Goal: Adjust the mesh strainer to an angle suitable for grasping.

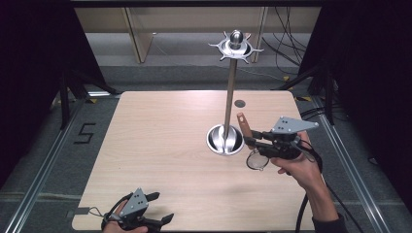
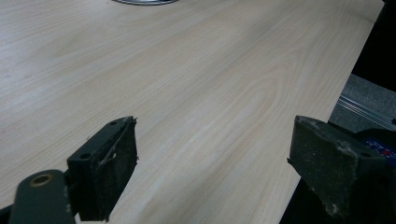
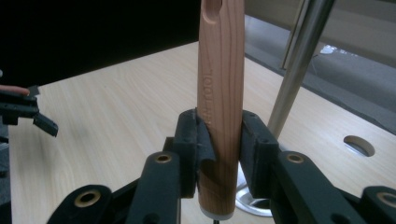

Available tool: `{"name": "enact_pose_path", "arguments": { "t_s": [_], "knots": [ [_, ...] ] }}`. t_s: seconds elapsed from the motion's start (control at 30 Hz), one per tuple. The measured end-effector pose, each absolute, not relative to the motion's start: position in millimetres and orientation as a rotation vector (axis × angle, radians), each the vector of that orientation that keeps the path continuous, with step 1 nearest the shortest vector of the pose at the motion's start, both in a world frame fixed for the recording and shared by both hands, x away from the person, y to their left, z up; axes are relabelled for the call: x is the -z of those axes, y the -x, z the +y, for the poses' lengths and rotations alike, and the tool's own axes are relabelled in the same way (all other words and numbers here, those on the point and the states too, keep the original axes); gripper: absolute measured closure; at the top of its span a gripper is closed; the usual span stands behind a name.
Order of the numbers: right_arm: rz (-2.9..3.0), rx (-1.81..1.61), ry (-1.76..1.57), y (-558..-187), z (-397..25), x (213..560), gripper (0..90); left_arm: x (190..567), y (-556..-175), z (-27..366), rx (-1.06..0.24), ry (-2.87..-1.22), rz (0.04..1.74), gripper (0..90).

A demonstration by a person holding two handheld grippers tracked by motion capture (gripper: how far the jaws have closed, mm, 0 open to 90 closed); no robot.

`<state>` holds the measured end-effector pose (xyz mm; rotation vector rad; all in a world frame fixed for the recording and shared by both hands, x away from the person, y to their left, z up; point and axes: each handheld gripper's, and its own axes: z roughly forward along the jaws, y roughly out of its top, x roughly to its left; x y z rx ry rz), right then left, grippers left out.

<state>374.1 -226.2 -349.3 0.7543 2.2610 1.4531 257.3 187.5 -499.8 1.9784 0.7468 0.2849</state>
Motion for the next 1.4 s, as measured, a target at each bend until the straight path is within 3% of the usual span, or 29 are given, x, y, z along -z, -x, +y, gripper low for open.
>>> {"name": "enact_pose_path", "arguments": {
  "t_s": [1.4],
  "knots": [
    [2.139, -1.57, -0.724, -398.0, -227.6, 279.1, 71.4, 499.9, -257.9, 188.3, -0.286, -1.991, 0.744, 14.7]
  ]
}}
